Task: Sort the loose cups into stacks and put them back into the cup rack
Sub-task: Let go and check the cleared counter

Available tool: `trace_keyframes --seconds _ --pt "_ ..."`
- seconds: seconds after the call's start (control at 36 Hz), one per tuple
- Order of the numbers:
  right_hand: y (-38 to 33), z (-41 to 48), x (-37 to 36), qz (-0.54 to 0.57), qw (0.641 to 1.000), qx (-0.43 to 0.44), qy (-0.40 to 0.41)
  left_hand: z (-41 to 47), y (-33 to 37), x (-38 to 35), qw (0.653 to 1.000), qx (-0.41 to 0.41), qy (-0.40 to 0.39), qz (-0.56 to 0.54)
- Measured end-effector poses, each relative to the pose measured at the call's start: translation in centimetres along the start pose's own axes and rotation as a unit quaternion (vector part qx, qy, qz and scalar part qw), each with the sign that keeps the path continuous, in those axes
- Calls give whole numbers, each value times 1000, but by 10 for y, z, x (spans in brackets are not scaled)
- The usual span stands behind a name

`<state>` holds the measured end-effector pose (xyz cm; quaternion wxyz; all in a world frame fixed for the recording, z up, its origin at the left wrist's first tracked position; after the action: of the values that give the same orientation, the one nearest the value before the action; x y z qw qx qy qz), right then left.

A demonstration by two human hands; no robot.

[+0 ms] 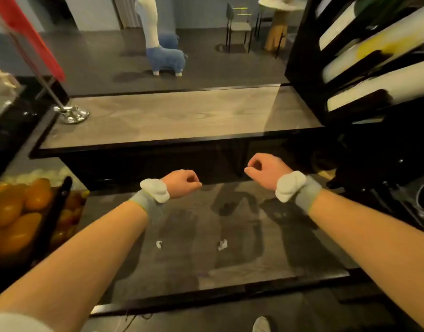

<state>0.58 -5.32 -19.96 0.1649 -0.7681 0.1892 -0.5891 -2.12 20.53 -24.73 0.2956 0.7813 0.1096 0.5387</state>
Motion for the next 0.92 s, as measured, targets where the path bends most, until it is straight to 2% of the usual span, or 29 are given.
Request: trace_keyframes --seconds 0.11,0.31,0.42,0.56,0.64,0.81,0.92 --pt "15 -9 -79 -5 997 -39 -69 -24 -56 -53 997 77 -25 17" --pt "34 -13 -178 -107 978 -61 -169 -61 -131 -114 978 197 -72 7" --pt "40 -14 -218 -153 961 -74 -218 -69 -164 -139 969 242 -41 12" --pt "51 -17 -258 -191 954 -59 -225 -73 -163 -162 966 255 -46 -22" --pt "55 -13 -270 -205 949 -43 -235 -75 -172 -177 968 249 -21 -15" --pt "62 -4 -285 -172 954 -53 -238 -73 -188 -193 978 205 48 4" --pt "70 -6 -275 -156 951 -85 -253 -70 -186 -197 981 186 59 -1"
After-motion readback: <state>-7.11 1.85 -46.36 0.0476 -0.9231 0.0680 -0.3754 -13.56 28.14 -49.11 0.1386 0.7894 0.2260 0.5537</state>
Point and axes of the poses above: each hand's wrist, its own z-axis towards the middle knuckle, its own x-axis out of the back of the hand, y = z × x, the point moved 2 cm from there along z, towards the middle knuckle, and after that the axes turned 13 degrees about -x, right-handed, at the moved point
